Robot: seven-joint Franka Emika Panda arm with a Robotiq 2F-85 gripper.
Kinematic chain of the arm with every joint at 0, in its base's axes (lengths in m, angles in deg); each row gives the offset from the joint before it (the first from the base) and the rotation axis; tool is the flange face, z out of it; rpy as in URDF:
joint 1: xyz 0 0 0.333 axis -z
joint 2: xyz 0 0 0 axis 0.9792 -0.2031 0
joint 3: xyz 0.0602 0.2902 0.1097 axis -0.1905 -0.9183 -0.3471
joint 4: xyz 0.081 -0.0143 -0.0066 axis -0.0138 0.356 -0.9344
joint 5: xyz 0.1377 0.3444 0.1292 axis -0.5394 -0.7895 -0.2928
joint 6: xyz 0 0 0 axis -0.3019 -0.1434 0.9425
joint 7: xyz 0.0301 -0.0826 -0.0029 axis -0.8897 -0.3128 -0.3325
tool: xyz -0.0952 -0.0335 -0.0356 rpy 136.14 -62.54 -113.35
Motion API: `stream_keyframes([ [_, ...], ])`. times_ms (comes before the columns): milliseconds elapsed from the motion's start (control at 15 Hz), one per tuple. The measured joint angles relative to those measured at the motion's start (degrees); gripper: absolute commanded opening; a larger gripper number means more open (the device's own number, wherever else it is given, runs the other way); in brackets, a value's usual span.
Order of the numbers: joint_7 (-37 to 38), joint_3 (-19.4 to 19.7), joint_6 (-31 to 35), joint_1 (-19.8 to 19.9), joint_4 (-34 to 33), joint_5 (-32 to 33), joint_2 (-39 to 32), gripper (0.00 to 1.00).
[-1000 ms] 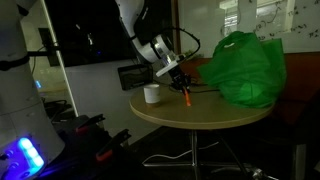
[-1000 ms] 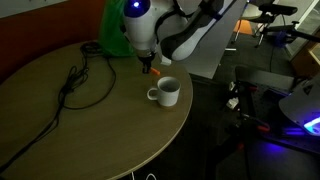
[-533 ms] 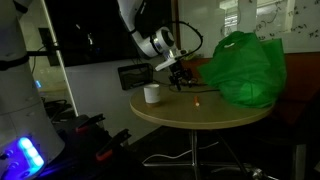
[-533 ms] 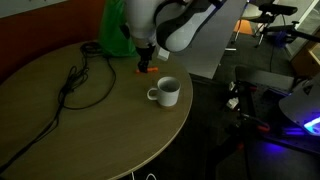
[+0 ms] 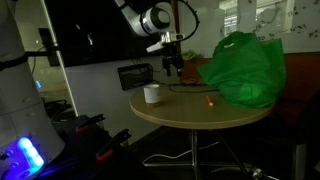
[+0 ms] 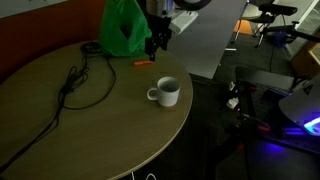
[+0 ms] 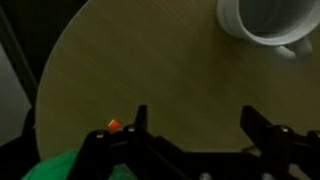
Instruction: Remove the marker from the mug and put it on the table
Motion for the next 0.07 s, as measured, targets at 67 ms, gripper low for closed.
stream_keyframes([
  [67,0.88,0.01,0.08,-0.10,1.52,0.14,2.52,1.00],
])
